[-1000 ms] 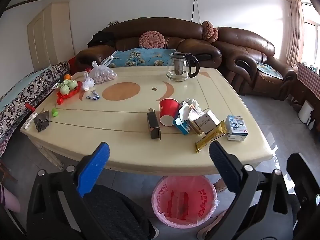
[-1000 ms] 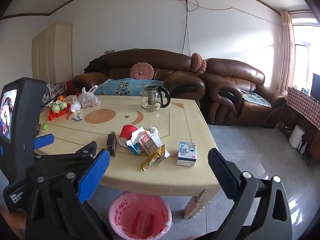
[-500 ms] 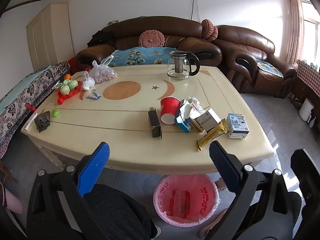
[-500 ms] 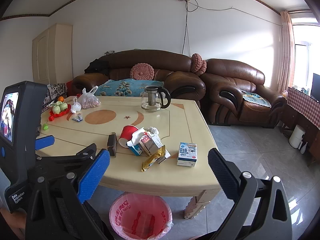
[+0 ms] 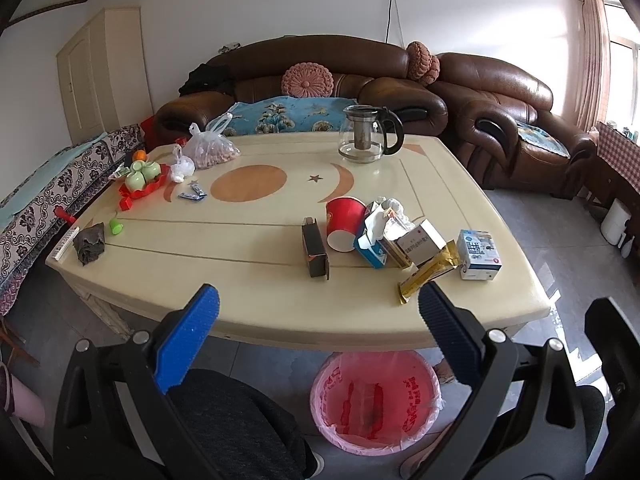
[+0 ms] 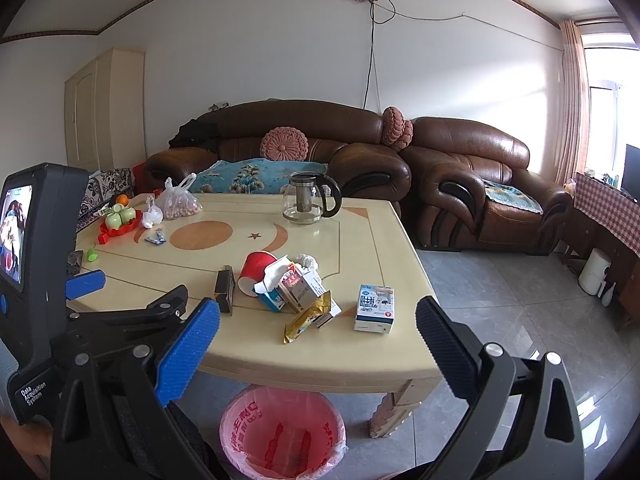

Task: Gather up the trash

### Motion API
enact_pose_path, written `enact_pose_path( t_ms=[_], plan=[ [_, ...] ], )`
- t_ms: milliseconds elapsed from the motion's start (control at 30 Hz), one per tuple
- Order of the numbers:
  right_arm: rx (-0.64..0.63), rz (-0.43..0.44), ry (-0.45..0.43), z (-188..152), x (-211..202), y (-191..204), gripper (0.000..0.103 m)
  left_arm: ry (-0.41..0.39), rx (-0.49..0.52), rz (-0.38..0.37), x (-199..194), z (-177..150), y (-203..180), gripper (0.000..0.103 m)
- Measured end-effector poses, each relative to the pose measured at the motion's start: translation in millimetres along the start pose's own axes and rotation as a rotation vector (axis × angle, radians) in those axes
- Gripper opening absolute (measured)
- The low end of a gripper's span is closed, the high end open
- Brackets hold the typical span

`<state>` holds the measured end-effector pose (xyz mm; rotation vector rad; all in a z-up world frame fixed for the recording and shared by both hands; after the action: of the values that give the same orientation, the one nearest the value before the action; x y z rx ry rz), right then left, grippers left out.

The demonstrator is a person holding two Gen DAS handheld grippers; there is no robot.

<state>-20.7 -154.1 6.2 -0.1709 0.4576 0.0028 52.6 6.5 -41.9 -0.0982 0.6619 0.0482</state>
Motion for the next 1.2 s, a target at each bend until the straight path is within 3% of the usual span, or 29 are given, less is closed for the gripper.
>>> enact_pose_path(
  t_ms=[1200],
  plan=[
    [0.008, 0.009, 0.004, 0.6, 0.0, 1.3, 0.096, 0.013, 0.000, -0.002, 4.0, 0.3, 2.7, 0.098]
  ],
)
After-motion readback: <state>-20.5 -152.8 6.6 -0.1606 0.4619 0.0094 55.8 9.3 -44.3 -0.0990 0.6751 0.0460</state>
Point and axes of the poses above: each gripper's, at about its wrist camera, not at the fingertips, and x roughly the way its jaws point, y to its left, z to its top, the point moved 7 cm from there along x, roughly the way its jaws point, and after that the axes turned 9 degrees about -x, right-handed, at the moved point
